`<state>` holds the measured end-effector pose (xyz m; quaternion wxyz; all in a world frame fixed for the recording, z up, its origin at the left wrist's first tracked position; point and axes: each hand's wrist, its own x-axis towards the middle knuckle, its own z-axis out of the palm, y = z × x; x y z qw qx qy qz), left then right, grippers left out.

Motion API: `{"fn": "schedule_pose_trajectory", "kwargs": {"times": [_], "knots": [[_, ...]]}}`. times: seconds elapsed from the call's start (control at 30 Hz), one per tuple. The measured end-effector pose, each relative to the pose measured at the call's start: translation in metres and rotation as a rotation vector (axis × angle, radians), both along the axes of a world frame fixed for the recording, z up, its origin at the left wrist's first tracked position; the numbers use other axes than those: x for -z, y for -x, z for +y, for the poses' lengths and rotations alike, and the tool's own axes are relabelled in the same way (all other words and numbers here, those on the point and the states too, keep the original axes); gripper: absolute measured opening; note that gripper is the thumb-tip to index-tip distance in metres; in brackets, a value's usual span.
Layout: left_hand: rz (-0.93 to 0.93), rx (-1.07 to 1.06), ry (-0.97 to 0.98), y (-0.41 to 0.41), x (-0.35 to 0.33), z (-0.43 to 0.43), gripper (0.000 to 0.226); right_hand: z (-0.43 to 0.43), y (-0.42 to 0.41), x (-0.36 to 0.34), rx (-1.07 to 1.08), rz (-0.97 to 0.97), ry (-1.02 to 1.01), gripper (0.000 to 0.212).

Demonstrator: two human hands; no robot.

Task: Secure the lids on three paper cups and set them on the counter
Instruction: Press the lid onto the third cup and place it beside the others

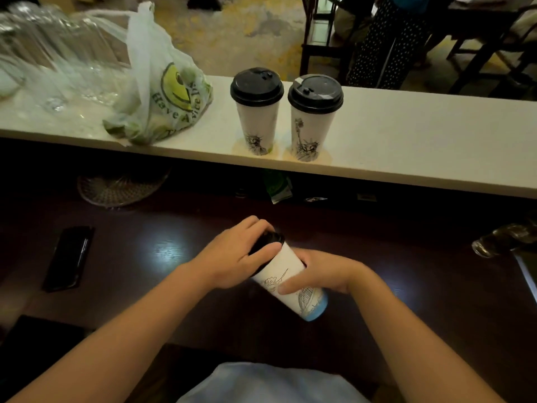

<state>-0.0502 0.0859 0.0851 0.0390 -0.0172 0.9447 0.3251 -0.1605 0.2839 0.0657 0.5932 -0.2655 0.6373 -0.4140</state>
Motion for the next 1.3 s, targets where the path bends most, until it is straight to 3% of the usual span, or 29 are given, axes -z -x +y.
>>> {"fn": "schedule_pose_trajectory", "kwargs": {"times": [0.1,0.27,0.37,0.67,0.83,0.97,1.17,1.23,1.3], "knots": [[0.053,-0.006,0.011,-0.002,-0.007,0.003,0.049,-0.002,0.001,-0.004,-0.004,-0.219,0.011,0.045],[0.054,-0.02,-0.127,-0.005,-0.01,0.006,0.038,-0.004,-0.001,0.011,-0.103,-0.494,0.082,0.073],[0.099,0.016,-0.172,-0.011,-0.008,0.009,0.029,-0.001,-0.006,0.023,-0.148,-0.64,0.137,0.068],[0.063,-0.018,-0.179,-0.004,-0.017,0.002,0.027,-0.01,-0.01,0.017,-0.118,-0.572,0.215,0.066],[0.03,-0.049,-0.183,0.004,-0.019,-0.008,0.03,-0.017,-0.01,-0.006,0.024,-0.317,0.109,0.054],[0.009,-0.138,-0.144,0.005,-0.009,-0.007,0.029,-0.023,-0.01,-0.018,0.013,0.305,0.023,0.059],[-0.072,-0.289,-0.1,0.008,0.008,-0.003,0.044,-0.028,-0.035,-0.004,0.08,1.021,-0.115,0.079],[-0.215,-0.284,-0.007,0.013,0.01,-0.002,0.061,-0.033,-0.053,0.008,0.164,1.136,-0.136,0.079],[-0.262,-0.293,0.027,0.019,0.011,-0.002,0.062,-0.034,-0.062,0.016,0.25,1.143,-0.12,0.077]]}}
